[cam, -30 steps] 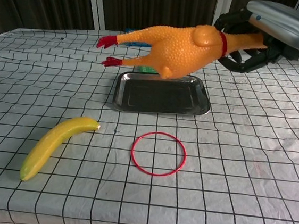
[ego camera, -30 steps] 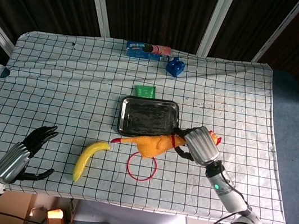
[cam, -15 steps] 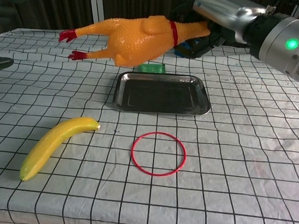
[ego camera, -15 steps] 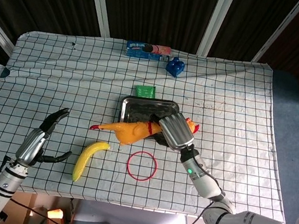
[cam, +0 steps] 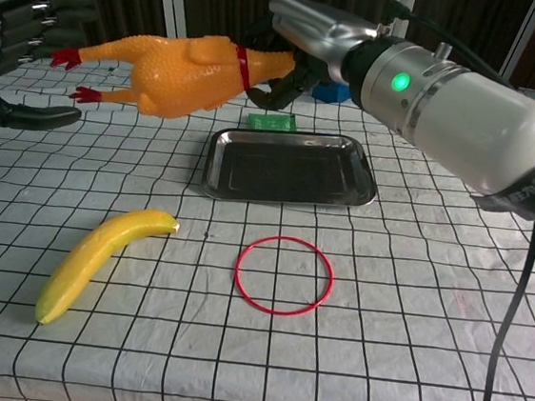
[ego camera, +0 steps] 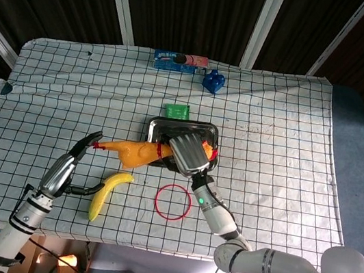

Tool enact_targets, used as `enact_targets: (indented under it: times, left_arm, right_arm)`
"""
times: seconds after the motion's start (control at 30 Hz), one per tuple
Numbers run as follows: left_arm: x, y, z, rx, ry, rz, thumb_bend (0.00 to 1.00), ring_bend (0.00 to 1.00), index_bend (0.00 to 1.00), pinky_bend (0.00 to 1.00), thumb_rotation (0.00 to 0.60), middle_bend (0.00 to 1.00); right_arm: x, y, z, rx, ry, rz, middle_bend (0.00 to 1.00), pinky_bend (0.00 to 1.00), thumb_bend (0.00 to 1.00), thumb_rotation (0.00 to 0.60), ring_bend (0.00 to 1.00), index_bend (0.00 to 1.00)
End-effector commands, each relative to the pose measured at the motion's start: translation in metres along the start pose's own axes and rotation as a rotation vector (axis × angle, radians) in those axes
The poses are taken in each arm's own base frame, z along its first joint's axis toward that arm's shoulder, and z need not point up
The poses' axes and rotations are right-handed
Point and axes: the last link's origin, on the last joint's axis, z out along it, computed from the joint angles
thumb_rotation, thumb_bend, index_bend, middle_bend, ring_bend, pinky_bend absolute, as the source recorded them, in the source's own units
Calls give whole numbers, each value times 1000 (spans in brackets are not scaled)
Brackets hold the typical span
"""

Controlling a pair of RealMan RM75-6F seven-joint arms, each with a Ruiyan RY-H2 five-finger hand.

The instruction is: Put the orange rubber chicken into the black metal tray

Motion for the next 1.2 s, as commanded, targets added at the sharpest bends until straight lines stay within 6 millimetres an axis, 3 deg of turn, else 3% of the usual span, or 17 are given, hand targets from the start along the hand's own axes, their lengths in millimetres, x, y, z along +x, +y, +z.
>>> enact_targets:
  times: [0.03, 0.6, 0.7, 0.77, 0.87, 1.07, 1.2]
  left_arm:
    - [-2, 0, 6, -3, 14, 7, 216, 0, 0, 33, 600, 0]
    - [-14, -7, 28, 51, 18, -22, 210, 0, 0, 40, 600, 0]
    - [-16, -8, 33, 60, 33, -12, 211, 0, 0, 81, 600, 0]
    - [-17, -9, 36, 65, 64, -10, 218, 7, 0, 162, 600, 9]
    - [-20, -9, 38, 73, 88, -29, 224, 145, 34, 332, 600, 151]
    - [-29, -7, 38, 79, 94, -71, 293, 527, 452, 720, 600, 596]
    - [-34, -2, 38, 59, 127, -63, 591, 749, 691, 938, 600, 848]
  right_arm:
    - [-2, -13, 3, 13, -10, 16, 726, 865, 467, 600, 780, 910]
    - [4, -41, 3, 34, -15, 44, 728, 867, 467, 600, 783, 914]
    - [2, -42, 3, 33, -21, 49, 728, 867, 467, 600, 783, 914]
    - [1, -43, 3, 30, -24, 51, 728, 867, 468, 600, 783, 914]
    - [1, -43, 3, 27, -25, 47, 728, 867, 468, 600, 783, 914]
    - [0, -43, 4, 13, -15, 35, 728, 867, 468, 600, 783, 914]
    - [-1, -42, 4, 1, -18, 27, 728, 867, 468, 600, 783, 914]
